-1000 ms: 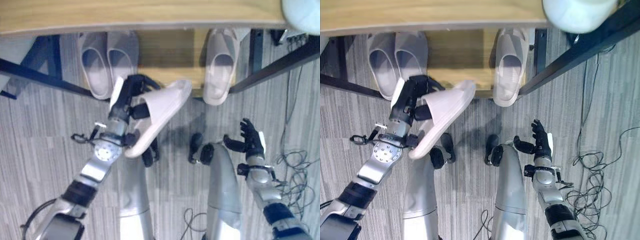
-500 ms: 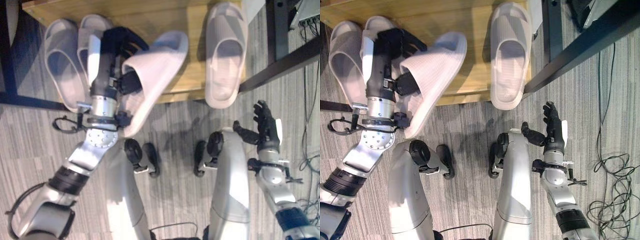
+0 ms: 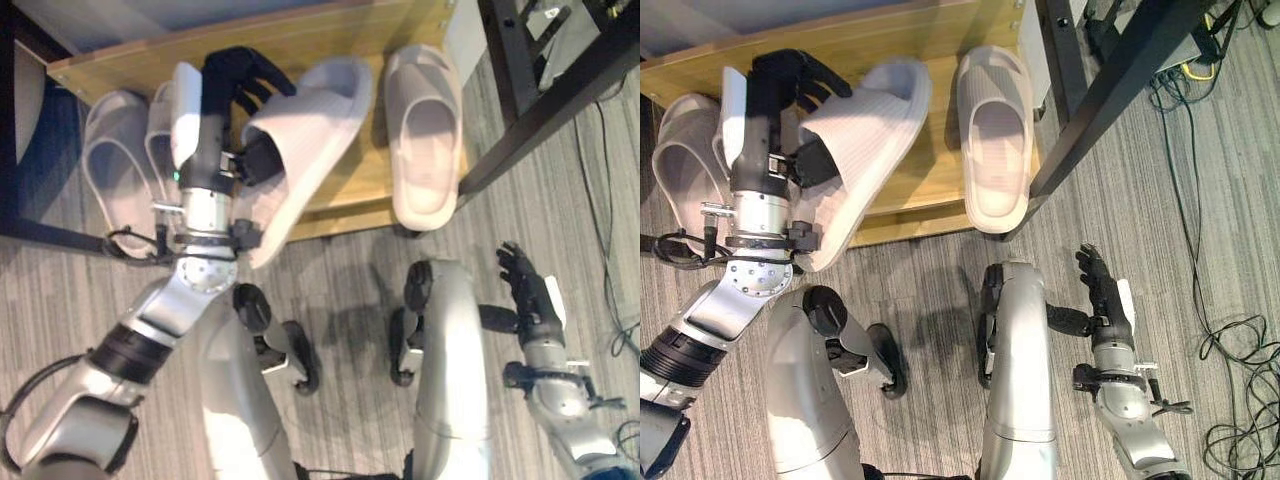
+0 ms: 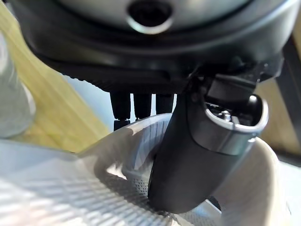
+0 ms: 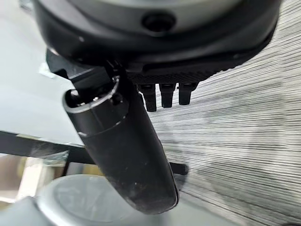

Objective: Arrange the slippers neatly on the shoe rack.

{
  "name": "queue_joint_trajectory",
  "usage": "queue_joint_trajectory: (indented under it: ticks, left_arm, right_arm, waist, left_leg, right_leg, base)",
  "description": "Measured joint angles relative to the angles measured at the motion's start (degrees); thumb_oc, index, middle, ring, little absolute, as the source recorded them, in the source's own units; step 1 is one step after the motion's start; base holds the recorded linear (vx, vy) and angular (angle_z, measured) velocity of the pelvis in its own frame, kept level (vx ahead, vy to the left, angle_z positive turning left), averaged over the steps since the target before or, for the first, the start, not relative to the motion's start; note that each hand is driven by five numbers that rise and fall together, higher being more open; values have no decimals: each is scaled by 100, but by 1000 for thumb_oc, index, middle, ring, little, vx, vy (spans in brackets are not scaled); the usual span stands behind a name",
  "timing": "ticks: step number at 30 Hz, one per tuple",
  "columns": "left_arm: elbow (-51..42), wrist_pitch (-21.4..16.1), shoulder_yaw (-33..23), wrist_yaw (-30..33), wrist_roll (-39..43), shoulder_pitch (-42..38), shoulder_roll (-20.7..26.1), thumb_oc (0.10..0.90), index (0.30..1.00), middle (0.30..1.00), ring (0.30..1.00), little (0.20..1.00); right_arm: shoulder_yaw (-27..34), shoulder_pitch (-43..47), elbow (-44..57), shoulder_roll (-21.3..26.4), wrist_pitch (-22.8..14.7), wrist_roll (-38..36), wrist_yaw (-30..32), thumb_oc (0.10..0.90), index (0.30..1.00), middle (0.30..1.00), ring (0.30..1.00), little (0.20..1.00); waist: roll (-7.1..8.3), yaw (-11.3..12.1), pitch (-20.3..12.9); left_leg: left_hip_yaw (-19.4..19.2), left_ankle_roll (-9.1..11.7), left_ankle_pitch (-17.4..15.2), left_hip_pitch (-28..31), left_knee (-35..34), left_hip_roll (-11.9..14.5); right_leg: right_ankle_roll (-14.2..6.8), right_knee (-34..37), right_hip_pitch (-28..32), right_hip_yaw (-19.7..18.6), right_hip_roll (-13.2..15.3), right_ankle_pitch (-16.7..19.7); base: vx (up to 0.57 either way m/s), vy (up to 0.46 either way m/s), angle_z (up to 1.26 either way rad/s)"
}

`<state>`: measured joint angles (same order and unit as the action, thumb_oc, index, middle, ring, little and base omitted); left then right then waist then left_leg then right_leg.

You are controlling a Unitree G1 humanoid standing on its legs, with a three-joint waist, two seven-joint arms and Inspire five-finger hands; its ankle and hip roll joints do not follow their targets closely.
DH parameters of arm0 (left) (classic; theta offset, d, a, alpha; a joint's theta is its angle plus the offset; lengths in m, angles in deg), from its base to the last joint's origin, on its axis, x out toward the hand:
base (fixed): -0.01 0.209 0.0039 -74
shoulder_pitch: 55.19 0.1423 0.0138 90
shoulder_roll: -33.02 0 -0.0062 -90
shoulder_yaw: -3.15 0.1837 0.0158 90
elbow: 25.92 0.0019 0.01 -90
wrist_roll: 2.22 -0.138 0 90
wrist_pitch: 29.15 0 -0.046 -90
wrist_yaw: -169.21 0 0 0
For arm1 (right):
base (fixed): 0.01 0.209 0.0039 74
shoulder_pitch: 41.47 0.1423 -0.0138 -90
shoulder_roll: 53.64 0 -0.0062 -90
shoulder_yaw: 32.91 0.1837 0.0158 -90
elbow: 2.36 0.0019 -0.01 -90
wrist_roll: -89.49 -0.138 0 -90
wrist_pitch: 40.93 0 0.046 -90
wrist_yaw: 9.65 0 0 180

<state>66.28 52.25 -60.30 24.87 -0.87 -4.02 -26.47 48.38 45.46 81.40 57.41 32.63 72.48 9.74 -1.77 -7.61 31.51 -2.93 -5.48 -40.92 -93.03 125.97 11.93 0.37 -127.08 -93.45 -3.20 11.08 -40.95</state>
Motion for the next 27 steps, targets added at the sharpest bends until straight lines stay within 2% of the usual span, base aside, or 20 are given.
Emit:
queue_joint_trajectory:
  ticks: [3,8,13,18,27]
  left_arm:
    - [625,93,532,-113,17,-565,-2,400,300,300,300,300]
    - [1095,123,817,-264,52,-1037,-27,400,300,300,300,300]
    - [1454,212,982,-311,49,-1435,-28,400,300,300,300,300]
    - [1715,252,996,-407,16,-1489,-49,400,300,300,300,300]
    - [2293,464,1236,-503,9,-1848,-88,400,300,300,300,300]
  right_arm:
    - [-66,192,-6,89,2,1,-61,800,900,900,900,900]
    - [-100,270,1,195,8,2,-138,800,900,900,900,900]
    - [-131,293,221,356,41,4,-233,800,900,900,900,900]
    - [-149,338,373,545,49,0,-309,800,900,900,900,900]
    - [-179,322,372,619,134,2,-441,800,900,900,900,900]
  waist:
    - [40,-48,0]
    - [67,-131,3]
    - [77,-202,5]
    - [109,-309,1]
    - [155,-338,4]
  left_leg:
    - [-44,19,-22,41,75,1]
    - [-119,-21,-95,102,127,4]
    - [-145,-10,-119,152,147,-5]
    - [-151,0,-169,227,198,-3]
    - [-159,-7,-185,254,266,11]
  right_leg:
    - [-31,-92,4,-67,1,-38]
    - [-58,-171,17,-146,16,-114]
    - [-64,-208,44,-177,26,-141]
    - [-82,-250,98,-199,15,-156]
    - [-86,-321,102,-218,5,-158]
  base:
    - [-4,4,1]
    - [-5,4,1]
    - [-7,1,0]
    - [-13,0,-1]
    - [-12,-2,0]
